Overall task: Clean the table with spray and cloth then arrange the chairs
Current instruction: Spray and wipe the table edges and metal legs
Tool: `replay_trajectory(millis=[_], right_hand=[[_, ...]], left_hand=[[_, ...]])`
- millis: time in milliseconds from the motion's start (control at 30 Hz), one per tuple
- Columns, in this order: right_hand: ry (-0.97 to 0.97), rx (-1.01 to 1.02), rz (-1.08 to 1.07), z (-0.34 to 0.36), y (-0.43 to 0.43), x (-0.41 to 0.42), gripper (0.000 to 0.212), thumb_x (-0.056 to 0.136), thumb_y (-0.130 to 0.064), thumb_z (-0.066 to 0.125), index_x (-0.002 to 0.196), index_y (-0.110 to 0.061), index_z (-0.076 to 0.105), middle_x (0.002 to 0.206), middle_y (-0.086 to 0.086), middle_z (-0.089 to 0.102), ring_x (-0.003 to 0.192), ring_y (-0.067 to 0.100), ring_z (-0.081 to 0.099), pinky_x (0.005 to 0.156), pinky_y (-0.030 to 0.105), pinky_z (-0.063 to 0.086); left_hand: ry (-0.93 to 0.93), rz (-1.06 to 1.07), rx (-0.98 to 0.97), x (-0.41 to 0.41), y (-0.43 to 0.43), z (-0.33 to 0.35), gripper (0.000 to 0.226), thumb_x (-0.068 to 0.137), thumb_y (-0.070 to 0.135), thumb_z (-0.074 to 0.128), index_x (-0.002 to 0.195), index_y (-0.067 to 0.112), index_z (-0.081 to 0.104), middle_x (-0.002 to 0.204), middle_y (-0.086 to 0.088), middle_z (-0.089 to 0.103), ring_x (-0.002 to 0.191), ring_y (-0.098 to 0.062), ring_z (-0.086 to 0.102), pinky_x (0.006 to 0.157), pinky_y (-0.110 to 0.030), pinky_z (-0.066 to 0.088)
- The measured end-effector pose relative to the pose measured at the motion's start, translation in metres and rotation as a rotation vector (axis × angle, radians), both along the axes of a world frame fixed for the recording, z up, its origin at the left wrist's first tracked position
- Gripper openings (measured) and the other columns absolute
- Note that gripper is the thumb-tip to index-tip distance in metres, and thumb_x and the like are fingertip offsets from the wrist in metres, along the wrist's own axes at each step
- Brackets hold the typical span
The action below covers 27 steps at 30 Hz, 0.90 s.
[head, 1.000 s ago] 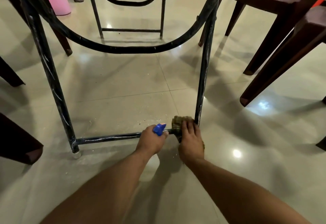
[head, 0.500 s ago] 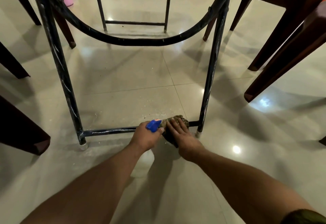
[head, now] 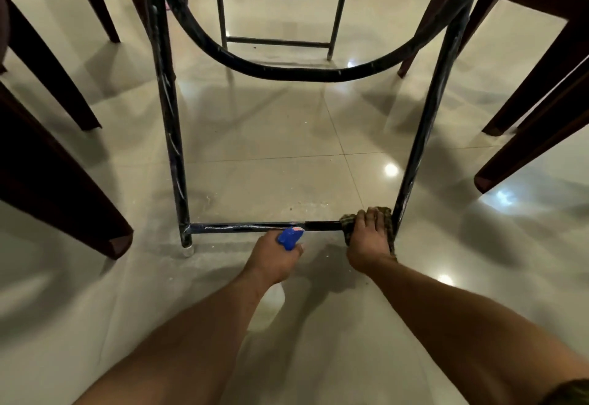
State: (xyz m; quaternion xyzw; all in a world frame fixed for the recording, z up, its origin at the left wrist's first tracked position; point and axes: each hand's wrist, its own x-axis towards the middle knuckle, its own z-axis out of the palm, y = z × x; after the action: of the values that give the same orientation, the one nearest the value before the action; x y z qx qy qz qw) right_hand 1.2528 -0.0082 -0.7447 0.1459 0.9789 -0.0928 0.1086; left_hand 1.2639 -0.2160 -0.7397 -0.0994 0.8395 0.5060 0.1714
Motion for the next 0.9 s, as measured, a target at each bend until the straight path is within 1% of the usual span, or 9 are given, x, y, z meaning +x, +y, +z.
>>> replay_trajectory(millis=[100,267,433,533,600,700,733,833,900], right_hand=[[0.056,-0.061,0.019,-0.011,-0.036,0.007,0.081,0.095,-0.001,0.042,0.158,-0.01,-0.007,0.165,0.011,-0.018,0.15,0.03,-0.023,0.12,0.042,-0.014],[0.006,-0.091,0.553,-0.009,-0.052,0.019,0.099,0.089,0.004,0.048,0.155,-0.027,-0.019,0.158,-0.006,-0.032,0.145,0.017,-0.033,0.121,0.043,-0.012],[0.042,-0.035,0.196,-0.015,-0.07,0.017,0.09,0.096,-0.008,0.045,0.153,-0.015,-0.025,0.158,0.008,-0.034,0.146,0.028,-0.031,0.123,0.049,-0.009],[0.033,-0.016,0.586,-0.014,-0.087,0.022,0.085,0.1,-0.014,0.043,0.153,-0.018,-0.022,0.16,0.004,-0.031,0.146,0.027,-0.032,0.12,0.043,-0.015],[0.049,0.033,0.672,-0.013,-0.079,0.017,0.081,0.102,-0.019,0.042,0.156,-0.021,-0.017,0.162,0.001,-0.026,0.148,0.025,-0.027,0.122,0.045,-0.012],[0.026,0.042,0.286,-0.008,-0.093,0.01,0.078,0.1,-0.016,0.039,0.158,-0.017,-0.012,0.166,0.008,-0.014,0.151,0.031,-0.019,0.122,0.048,-0.01],[0.008,0.023,0.279,-0.005,-0.106,0.009,0.076,0.1,-0.014,0.038,0.158,-0.015,-0.011,0.167,0.009,-0.012,0.151,0.033,-0.017,0.122,0.047,-0.009],[0.097,-0.058,0.474,-0.005,-0.135,0.015,0.072,0.1,-0.017,0.042,0.16,-0.018,0.002,0.167,0.007,0.003,0.153,0.033,-0.004,0.123,0.046,0.0],[0.183,-0.012,0.552,-0.003,-0.134,0.016,0.071,0.096,-0.021,0.051,0.158,-0.021,0.015,0.161,0.009,0.019,0.147,0.036,0.017,0.121,0.049,0.018]], left_hand=[[-0.012,0.045,-0.056,0.001,-0.009,-0.004,0.025,0.091,0.033,0.071,0.076,0.02,0.056,0.068,0.0,0.054,0.061,-0.018,0.052,0.068,-0.033,0.05],[0.038,0.14,-0.047,-0.003,-0.025,0.001,0.022,0.092,0.038,0.07,0.099,0.019,0.063,0.077,0.009,0.058,0.069,-0.009,0.056,0.071,-0.027,0.043],[0.016,0.095,-0.038,0.0,-0.043,0.002,0.024,0.091,0.041,0.071,0.094,0.019,0.061,0.074,0.003,0.061,0.066,-0.013,0.058,0.06,-0.027,0.049],[0.022,0.109,-0.034,-0.001,-0.05,0.005,0.019,0.091,0.038,0.071,0.094,0.021,0.063,0.076,0.004,0.063,0.07,-0.013,0.061,0.064,-0.029,0.049],[0.021,0.096,-0.04,0.001,-0.052,0.007,0.018,0.092,0.038,0.071,0.095,0.022,0.063,0.077,0.005,0.063,0.071,-0.013,0.062,0.066,-0.029,0.049],[0.025,0.054,-0.041,-0.003,-0.058,0.012,0.023,0.091,0.039,0.072,0.095,0.018,0.065,0.075,0.002,0.063,0.069,-0.015,0.06,0.066,-0.032,0.054],[0.034,0.036,-0.041,-0.007,-0.061,0.015,0.022,0.09,0.038,0.072,0.095,0.017,0.065,0.075,0.001,0.064,0.069,-0.017,0.06,0.069,-0.036,0.057],[0.065,0.006,-0.032,-0.02,-0.07,0.028,0.023,0.09,0.035,0.073,0.095,0.013,0.068,0.08,-0.007,0.068,0.067,-0.02,0.062,0.067,-0.041,0.061],[0.1,-0.037,-0.072,-0.026,-0.074,0.038,0.028,0.091,0.035,0.073,0.094,0.007,0.067,0.081,-0.013,0.069,0.063,-0.023,0.061,0.062,-0.042,0.06]])
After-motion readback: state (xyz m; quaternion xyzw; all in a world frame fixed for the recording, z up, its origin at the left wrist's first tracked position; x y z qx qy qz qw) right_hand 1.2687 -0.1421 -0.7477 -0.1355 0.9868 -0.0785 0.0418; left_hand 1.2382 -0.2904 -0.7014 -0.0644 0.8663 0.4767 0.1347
